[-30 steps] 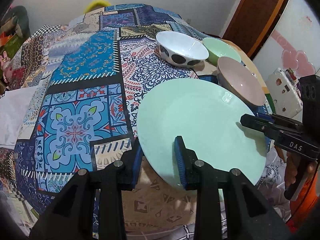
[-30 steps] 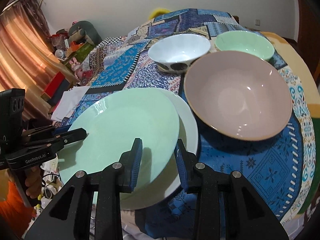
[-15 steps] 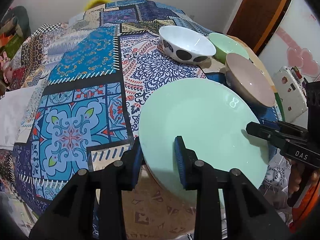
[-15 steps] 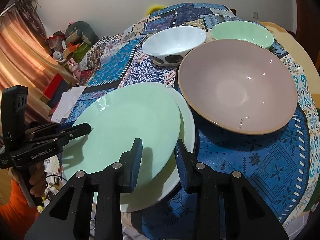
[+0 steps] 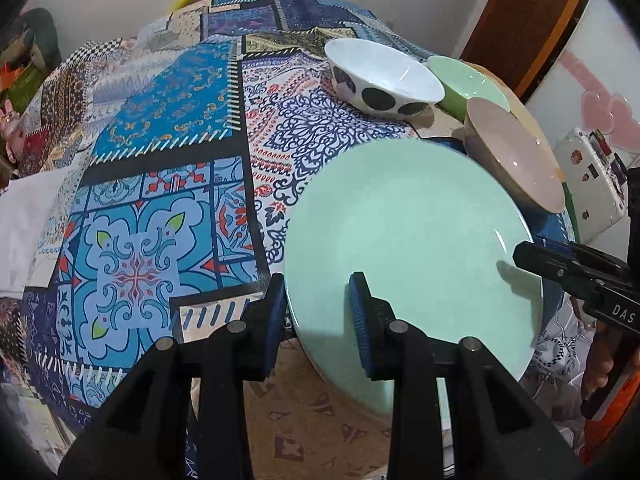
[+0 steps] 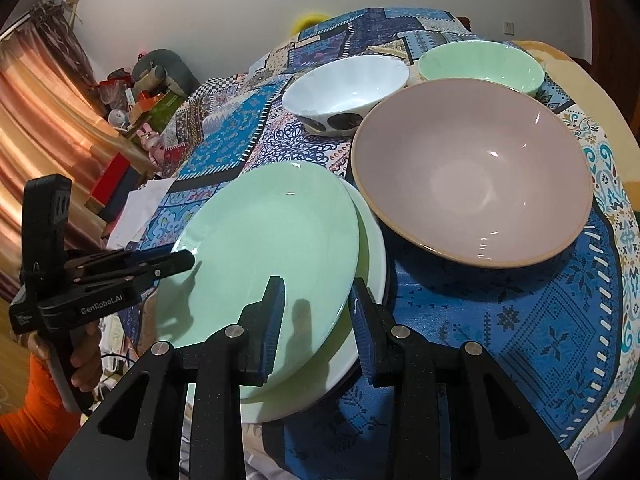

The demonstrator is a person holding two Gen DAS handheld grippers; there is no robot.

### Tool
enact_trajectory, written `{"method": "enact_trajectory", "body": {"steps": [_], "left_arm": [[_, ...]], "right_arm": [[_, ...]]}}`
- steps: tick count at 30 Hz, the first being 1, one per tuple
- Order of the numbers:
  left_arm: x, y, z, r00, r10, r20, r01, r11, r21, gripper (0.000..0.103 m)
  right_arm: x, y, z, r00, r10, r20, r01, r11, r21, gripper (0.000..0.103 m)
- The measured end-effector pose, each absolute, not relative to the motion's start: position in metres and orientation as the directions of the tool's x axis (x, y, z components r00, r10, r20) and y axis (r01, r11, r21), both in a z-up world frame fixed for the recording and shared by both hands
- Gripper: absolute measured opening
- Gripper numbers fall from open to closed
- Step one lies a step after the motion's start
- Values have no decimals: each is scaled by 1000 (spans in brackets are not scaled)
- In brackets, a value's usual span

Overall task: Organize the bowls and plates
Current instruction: 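Lower the mint green plate onto the white plate and open both tools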

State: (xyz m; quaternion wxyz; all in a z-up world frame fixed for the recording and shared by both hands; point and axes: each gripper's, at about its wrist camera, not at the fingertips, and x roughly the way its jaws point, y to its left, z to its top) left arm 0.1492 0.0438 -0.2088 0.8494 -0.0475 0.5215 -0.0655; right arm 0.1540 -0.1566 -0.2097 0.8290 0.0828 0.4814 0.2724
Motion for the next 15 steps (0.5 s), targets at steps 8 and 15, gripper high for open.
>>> {"method": "enact_trajectory", "body": {"steps": [8, 15], "left_arm": [[147, 44, -207, 450, -162, -878, 55, 986, -154, 31], [136, 55, -183, 524, -151, -838, 21, 986, -165, 48]], "right_arm": [[150, -162, -207, 399, 538, -743, -364, 836, 410, 31], [145, -175, -187, 472, 509, -720, -359, 857, 371, 32]]}}
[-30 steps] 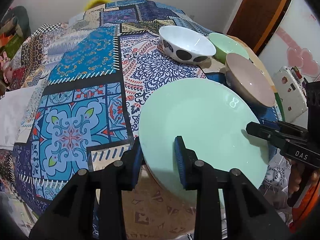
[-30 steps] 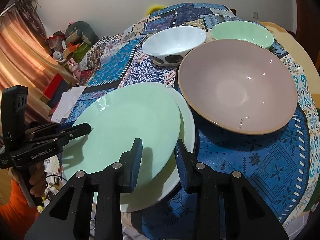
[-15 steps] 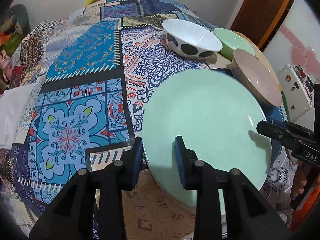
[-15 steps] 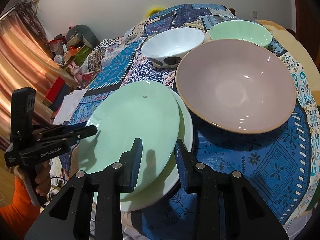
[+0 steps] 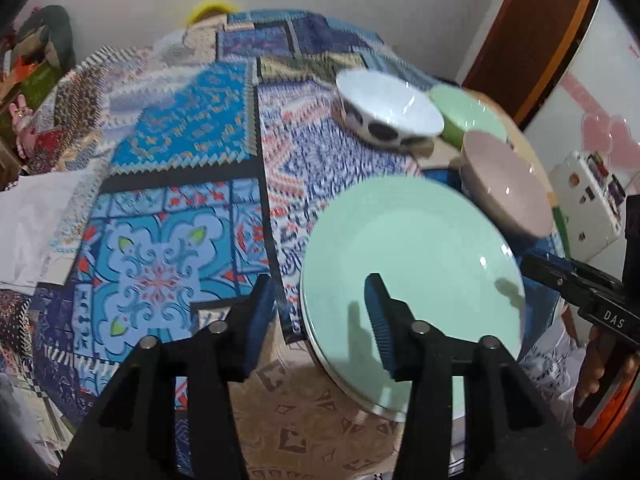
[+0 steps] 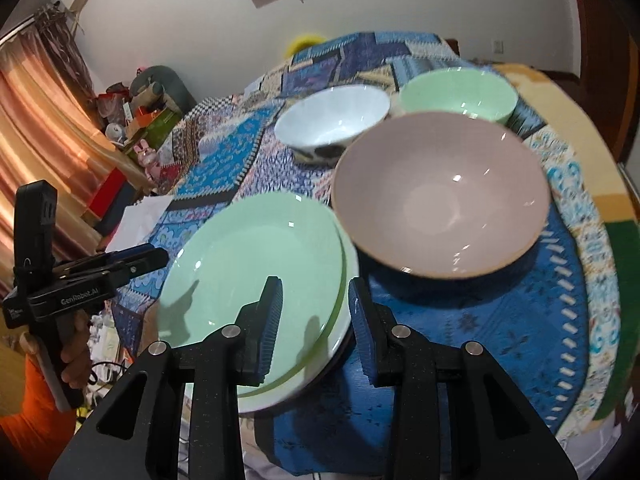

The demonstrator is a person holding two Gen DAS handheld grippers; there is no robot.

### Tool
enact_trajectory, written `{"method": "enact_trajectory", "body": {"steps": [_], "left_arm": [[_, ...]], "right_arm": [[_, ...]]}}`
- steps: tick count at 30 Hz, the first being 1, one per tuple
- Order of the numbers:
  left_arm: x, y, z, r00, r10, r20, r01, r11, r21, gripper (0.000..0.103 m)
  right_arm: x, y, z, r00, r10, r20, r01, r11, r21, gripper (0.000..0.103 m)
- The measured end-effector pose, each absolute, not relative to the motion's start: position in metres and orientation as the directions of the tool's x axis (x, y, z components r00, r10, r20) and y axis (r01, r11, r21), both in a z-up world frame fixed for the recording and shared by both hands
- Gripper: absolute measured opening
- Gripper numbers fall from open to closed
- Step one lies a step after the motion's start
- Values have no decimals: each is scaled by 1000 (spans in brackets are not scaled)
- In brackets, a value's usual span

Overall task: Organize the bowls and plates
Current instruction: 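Lower the mint green plate onto the white plate and open both tools, then close the left and right tools on the pink bowl's rim, then lift the pink bowl with both tools toward the plate stack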

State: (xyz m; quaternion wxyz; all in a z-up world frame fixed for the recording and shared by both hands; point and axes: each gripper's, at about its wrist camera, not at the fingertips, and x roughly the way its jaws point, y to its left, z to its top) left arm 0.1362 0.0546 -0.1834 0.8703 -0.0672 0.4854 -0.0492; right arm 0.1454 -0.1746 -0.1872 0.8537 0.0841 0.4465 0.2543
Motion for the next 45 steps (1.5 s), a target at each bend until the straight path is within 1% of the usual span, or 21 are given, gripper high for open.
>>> {"method": "enact_trajectory", "body": {"steps": [3, 4, 7, 11, 14, 16, 18, 19, 27, 37, 39, 40, 45], "left_arm": [[134, 52, -169, 556, -149, -817, 26, 986, -163, 50], [133, 51, -166, 562, -156, -812, 30, 985, -169, 52], [134, 43, -154, 584, -173, -793, 49, 983, -178, 54], [139, 25, -140, 613, -180, -770, 89, 983, -159, 55], [148, 9, -135, 617, -201, -761, 121, 980, -160, 60], [155, -2, -134, 618, -208, -758, 140, 978, -154, 61], [164, -12, -135, 608, -216, -764, 153, 976, -154, 64], [172, -19, -137, 597, -224, -770, 159, 974, -160, 66], [220, -52, -160, 522, -242, -818, 171, 969, -178, 66], [263, -88, -201, 427, -239, -872, 227, 962, -153, 66], [268, -93, -206, 409, -249, -878, 238, 958, -160, 62], [270, -96, -209, 401, -251, -881, 244, 956, -161, 57], [277, -110, -221, 372, -263, -890, 276, 947, -164, 45]], "right_arm": [[143, -180, -175, 510, 495, -704, -365, 865, 344, 33], [141, -181, -172, 527, 483, -699, -365, 871, 327, 33], [140, -184, -161, 574, 446, -687, -364, 890, 274, 38], [143, -193, -151, 627, 404, -666, -344, 911, 228, 52], [150, -204, -149, 650, 381, -657, -320, 922, 217, 55], [157, -213, -149, 661, 364, -657, -294, 930, 220, 57], [160, -220, -150, 669, 354, -654, -273, 935, 226, 64], [163, -227, -152, 674, 345, -653, -257, 939, 230, 65], [186, -256, -171, 671, 304, -676, -179, 951, 250, 65], [199, -265, -196, 645, 290, -707, -156, 956, 251, 65], [200, -266, -200, 637, 298, -711, -156, 953, 260, 65], [202, -267, -202, 634, 300, -713, -156, 952, 262, 64], [204, -269, -208, 614, 319, -721, -146, 945, 294, 55]]}}
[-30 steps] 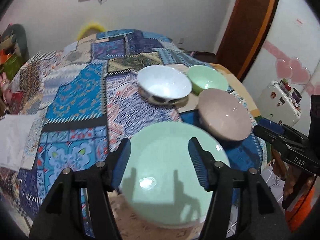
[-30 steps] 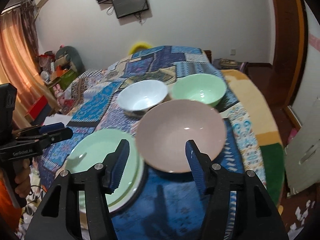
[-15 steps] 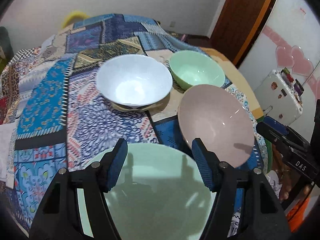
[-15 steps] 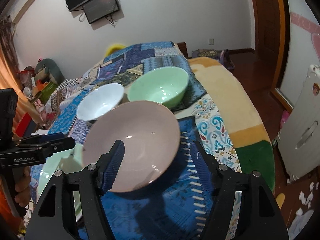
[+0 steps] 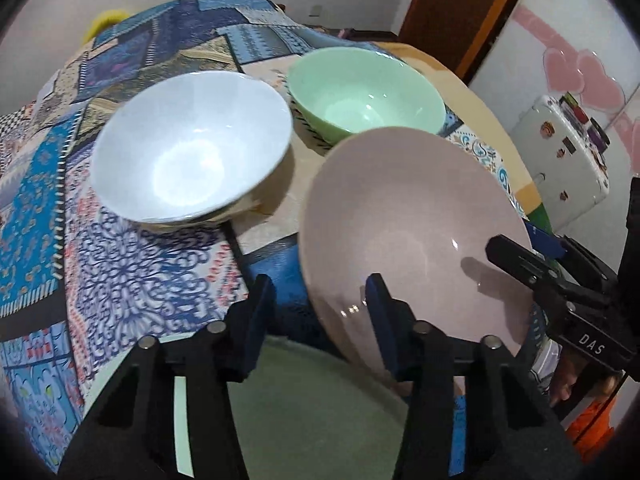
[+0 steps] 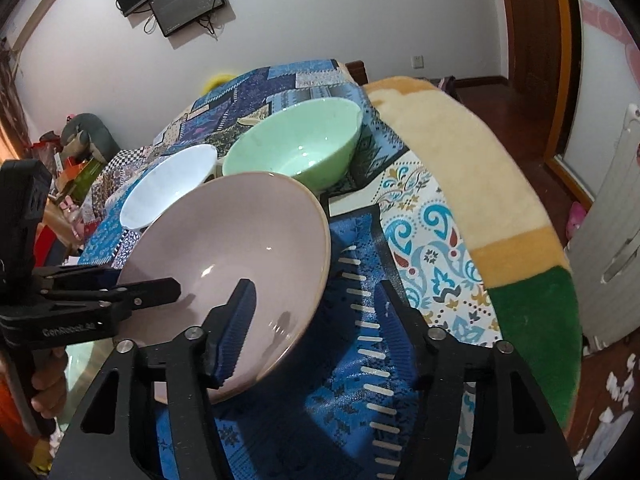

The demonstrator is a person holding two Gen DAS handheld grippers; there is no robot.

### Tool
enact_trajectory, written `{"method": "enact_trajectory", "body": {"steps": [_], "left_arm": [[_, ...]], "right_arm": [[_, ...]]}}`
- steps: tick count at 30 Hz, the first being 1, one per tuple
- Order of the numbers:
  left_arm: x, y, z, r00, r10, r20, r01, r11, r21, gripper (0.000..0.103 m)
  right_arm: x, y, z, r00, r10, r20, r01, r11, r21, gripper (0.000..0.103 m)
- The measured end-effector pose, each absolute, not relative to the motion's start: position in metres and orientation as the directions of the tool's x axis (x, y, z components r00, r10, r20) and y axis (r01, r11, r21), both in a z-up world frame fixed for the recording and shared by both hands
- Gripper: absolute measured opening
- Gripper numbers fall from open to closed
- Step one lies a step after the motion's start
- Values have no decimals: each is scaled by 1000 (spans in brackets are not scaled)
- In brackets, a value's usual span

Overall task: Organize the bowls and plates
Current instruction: 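Lift the pink bowl with both tools toward the plate stack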

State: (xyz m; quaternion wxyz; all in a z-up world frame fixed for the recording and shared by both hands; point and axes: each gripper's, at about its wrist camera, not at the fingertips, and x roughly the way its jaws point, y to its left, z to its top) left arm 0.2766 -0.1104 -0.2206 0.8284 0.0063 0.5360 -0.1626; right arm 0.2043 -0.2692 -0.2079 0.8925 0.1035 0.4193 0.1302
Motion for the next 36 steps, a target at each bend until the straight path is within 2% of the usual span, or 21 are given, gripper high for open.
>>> {"method": "enact_trajectory", "body": {"steps": [2, 5, 7, 11, 16, 25, 36], "left_arm": [[278, -114, -226, 371, -249, -895, 276, 949, -150, 34], [277, -116, -226, 382, -256, -888, 282, 947, -152, 26], [277, -117, -226, 380, -263, -887, 290, 944, -155, 22], [277, -120, -225, 389, -260, -884, 300, 943, -145, 19], [277, -119, -224, 394, -250, -884, 280, 949, -143, 19], [264, -118, -216, 412, -250, -876, 279, 950, -140, 19], [236, -109, -178, 484, -270, -832, 275, 950, -148, 19]], "right_arm": [[204, -271, -210, 607, 333, -722, -146, 939, 310, 51], [206, -269, -215, 596, 347, -724, -151, 934, 323, 44], [206, -267, -216, 596, 352, -721, -158, 932, 325, 40], [207, -262, -216, 584, 377, -719, -182, 924, 336, 24], [204, -252, -212, 602, 328, -728, -169, 943, 286, 24], [200, -256, -203, 610, 340, -716, -158, 937, 310, 24], [184, -249, -172, 662, 341, -668, -186, 938, 294, 24]]}}
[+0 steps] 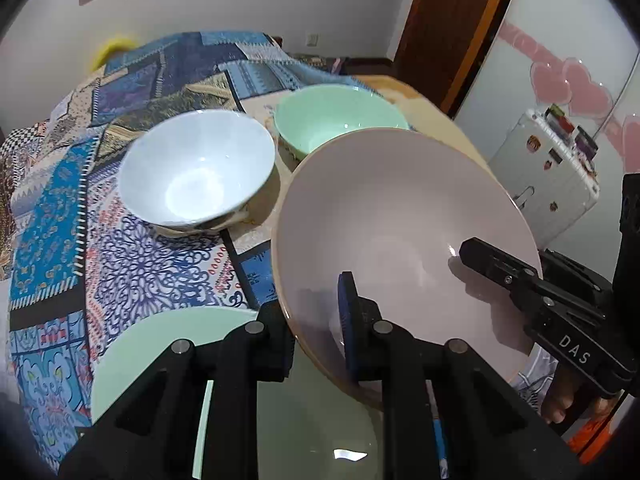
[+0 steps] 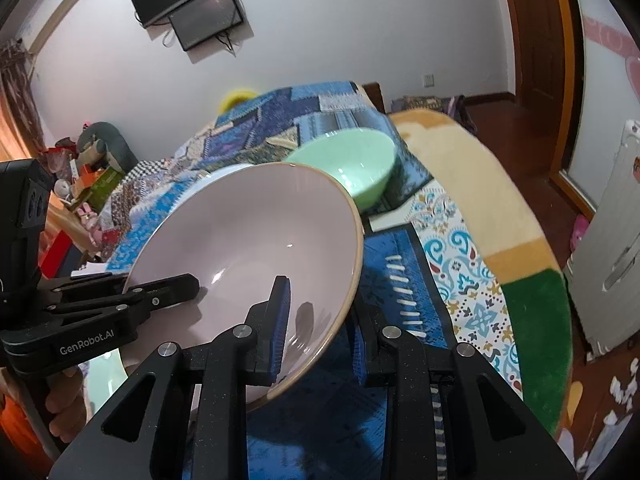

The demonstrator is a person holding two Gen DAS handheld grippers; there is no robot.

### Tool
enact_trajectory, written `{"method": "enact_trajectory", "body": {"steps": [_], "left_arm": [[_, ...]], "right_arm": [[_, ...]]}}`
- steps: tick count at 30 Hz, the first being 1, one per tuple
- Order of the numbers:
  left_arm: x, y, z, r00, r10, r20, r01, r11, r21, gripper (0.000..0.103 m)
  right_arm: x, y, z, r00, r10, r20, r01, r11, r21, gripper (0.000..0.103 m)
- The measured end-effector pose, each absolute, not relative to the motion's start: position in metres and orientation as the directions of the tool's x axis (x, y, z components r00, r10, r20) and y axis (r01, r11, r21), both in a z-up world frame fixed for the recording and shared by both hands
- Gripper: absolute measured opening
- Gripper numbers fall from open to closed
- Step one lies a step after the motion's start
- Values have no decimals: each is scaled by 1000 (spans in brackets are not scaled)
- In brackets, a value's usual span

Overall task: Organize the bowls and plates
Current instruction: 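Lift the pink bowl with both tools toward the plate stack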

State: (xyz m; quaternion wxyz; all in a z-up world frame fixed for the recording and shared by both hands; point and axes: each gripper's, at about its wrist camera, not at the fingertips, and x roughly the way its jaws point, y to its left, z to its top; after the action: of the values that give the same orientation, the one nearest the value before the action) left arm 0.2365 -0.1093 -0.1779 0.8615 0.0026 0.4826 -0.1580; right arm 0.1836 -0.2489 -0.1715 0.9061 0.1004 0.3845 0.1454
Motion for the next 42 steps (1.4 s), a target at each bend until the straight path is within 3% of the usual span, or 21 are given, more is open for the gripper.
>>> {"method": "enact_trajectory", "body": {"steps": [20, 42], "left_arm": [[164, -32, -123, 603, -222, -767, 159, 975, -157, 19], [86, 106, -131, 658, -75, -749, -70, 985, -160, 19]], "right_arm": [[163, -168, -140, 660, 453, -599, -351, 891, 288, 25], [151, -40, -155, 508, 586, -632, -539, 788, 298, 25]]}}
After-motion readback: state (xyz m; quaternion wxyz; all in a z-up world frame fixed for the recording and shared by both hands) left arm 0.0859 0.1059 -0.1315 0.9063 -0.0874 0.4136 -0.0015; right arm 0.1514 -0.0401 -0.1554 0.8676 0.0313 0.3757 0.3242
